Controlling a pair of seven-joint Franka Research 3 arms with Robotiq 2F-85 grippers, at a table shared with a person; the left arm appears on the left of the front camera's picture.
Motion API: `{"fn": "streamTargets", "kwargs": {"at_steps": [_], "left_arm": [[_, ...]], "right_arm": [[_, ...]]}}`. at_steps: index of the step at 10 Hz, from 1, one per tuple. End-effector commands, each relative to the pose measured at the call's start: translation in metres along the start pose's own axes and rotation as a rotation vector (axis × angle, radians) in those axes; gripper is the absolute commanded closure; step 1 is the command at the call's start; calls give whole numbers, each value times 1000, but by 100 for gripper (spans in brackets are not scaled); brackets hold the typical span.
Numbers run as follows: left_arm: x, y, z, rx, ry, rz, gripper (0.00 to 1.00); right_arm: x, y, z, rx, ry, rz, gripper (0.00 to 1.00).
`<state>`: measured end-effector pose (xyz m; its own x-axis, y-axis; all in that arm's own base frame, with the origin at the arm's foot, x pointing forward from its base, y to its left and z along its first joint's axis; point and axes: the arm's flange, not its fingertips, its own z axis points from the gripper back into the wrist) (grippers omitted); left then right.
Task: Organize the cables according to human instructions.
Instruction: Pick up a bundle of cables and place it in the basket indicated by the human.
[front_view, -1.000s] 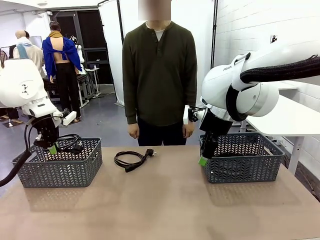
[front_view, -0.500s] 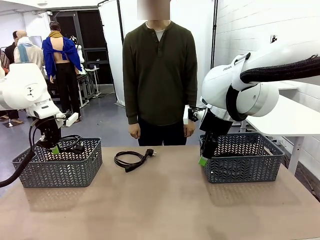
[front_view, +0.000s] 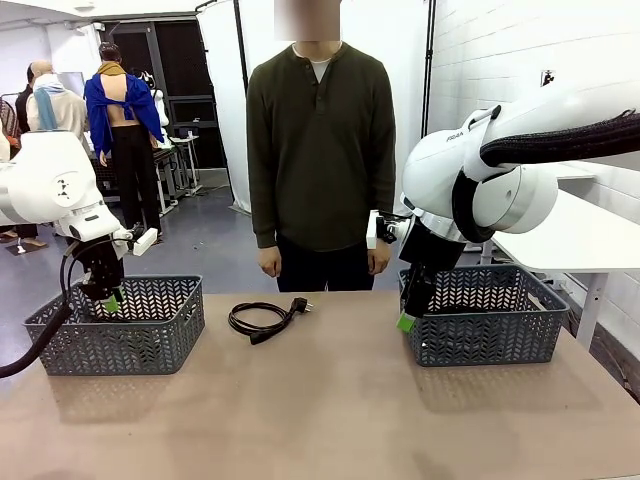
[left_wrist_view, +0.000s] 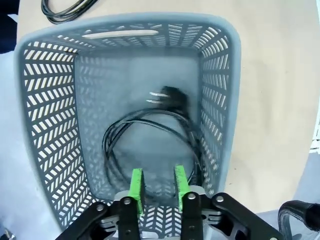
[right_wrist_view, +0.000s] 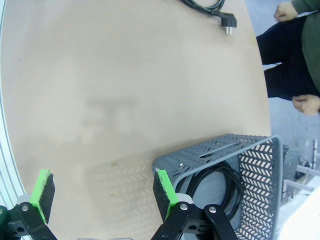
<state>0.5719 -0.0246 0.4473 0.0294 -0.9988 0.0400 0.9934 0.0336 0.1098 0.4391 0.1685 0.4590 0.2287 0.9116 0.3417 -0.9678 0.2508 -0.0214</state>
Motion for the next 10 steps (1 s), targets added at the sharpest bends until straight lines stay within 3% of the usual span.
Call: {"fn": "streamTargets", "kwargs": {"at_steps": [1, 2, 7, 9, 10], "left_arm": [[-3, 7, 4, 25, -28, -3, 8], [-3, 9, 9, 31, -32, 1, 0], [3, -3, 42, 0, -22, -26, 0], [5, -13, 61, -13, -122, 30, 0], [8, -5, 41, 11, -15, -7, 0]], "right_arm": [[0, -1, 0, -6, 8, 1, 0], [0, -1, 0, -6, 8, 1, 0], [0, -1, 0, -6, 8, 1, 0], [0, -1, 0, -6, 8, 1, 0], [0, -1, 0, -6, 8, 1, 0]]}}
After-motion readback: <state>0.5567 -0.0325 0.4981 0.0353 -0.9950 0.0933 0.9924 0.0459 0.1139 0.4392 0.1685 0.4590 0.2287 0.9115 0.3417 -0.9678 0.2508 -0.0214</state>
